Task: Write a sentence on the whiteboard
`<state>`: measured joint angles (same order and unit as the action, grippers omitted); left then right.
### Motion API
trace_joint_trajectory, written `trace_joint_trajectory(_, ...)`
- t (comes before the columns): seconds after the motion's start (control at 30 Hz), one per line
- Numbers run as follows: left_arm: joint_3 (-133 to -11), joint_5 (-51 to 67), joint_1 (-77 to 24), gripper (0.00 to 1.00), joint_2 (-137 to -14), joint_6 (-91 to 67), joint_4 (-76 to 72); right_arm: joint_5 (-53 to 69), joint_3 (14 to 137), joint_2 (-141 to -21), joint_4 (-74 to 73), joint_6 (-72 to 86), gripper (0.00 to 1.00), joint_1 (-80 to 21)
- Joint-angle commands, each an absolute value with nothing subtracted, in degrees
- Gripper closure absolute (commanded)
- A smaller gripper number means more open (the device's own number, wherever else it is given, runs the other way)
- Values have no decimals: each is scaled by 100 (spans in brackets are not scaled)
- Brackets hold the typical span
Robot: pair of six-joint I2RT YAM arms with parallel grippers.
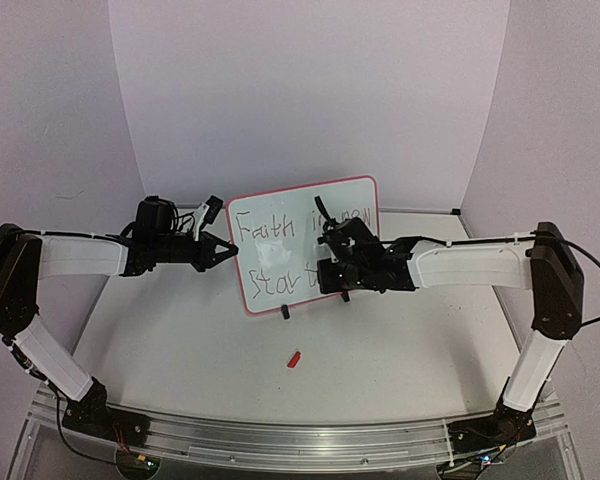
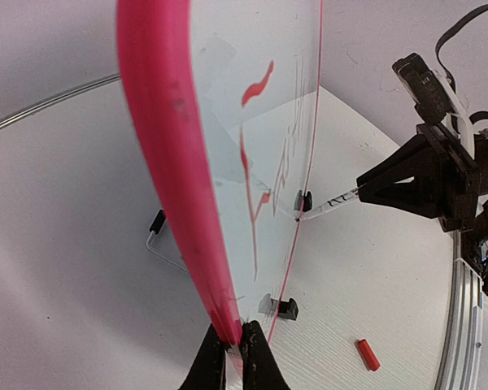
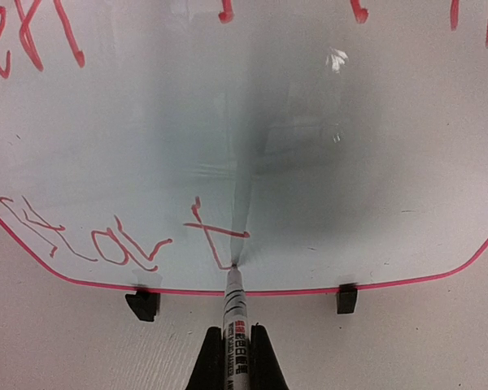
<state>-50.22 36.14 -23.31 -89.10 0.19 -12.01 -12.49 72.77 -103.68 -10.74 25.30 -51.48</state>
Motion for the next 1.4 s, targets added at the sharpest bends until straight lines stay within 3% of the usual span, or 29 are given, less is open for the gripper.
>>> trace_joint_trajectory(0.0, -5035, 3256, -2320, 100, -8930, 396, -1046, -1739, 7165, -9812, -1075, 2422, 100, -5125)
trace_joint_trajectory(0.23, -5031, 3259, -2326, 100, -8912, 398, -1046, -1916, 6985, -9295, -1124, 2464, 100, -5104)
trace_joint_trajectory(1.37, -5031, 3256, -2321, 100, -8920, 408, -1037, -1274, 7310, -10178, -868, 2356, 100, -4906)
